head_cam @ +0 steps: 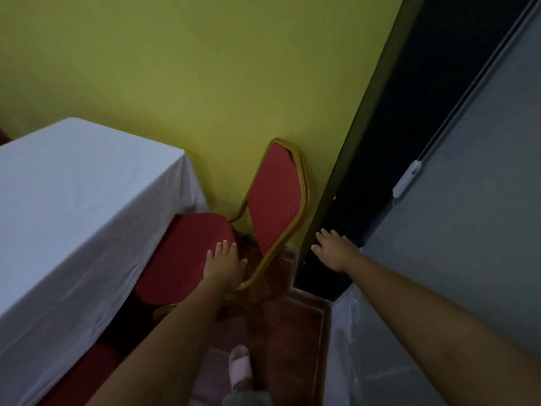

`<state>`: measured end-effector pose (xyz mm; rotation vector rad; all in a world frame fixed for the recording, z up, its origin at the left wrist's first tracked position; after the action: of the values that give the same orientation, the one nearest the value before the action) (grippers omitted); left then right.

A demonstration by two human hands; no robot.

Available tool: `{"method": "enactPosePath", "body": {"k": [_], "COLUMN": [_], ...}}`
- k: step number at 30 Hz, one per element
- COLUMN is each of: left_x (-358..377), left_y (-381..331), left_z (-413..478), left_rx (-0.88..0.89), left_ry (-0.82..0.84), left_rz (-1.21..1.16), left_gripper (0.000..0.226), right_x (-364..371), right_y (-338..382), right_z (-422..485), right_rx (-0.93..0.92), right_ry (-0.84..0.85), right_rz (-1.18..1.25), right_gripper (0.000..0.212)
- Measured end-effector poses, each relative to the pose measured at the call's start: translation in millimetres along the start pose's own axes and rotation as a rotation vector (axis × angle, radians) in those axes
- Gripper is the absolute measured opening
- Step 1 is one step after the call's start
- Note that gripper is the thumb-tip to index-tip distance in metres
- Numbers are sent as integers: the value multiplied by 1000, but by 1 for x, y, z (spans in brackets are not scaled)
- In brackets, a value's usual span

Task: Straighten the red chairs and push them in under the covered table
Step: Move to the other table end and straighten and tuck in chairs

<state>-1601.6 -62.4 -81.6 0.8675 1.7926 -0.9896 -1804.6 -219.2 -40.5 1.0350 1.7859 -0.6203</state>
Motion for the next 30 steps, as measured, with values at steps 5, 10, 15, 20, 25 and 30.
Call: {"method": "enactPosePath", "body": {"k": [5, 10, 15, 20, 25, 30], "left_x": [-2, -29, -41, -45, -43, -37], "left_y": [-34, -98, -137, -149, -145, -145], "left_z": [80, 150, 189, 221, 233, 235], "left_rx": [54, 230, 275, 201, 166, 134], "left_ry": [-1, -51, -88, -122, -149, -150], "left_rz": [-75, -161, -223, -343, -441, -471], "left_gripper": [63, 71, 87, 111, 116, 118], "right_x": [-40, -89, -120, -157, -174, -178], "right_y": [-18, -22, -7, -2, 15, 18], "right_z": [76, 144, 190, 242, 278, 288], "right_rx": [-11, -47, -127, -213, -412, -484], "right_ry": [-50, -138, -213, -301, -382, -452], "right_rz": [66, 27, 89, -3, -44, 92], "right_gripper": [57, 57, 57, 77, 90, 55]}}
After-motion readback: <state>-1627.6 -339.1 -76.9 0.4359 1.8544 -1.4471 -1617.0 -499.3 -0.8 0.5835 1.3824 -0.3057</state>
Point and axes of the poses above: each hand's wrist, its own z-axis towards the middle knuckle, its own x-axis out of the palm, y = z × x, the point moved 6 cm from there along z, towards the middle knuckle, and after that the axes turned 5 degrees about x, right-handed, at the moved point
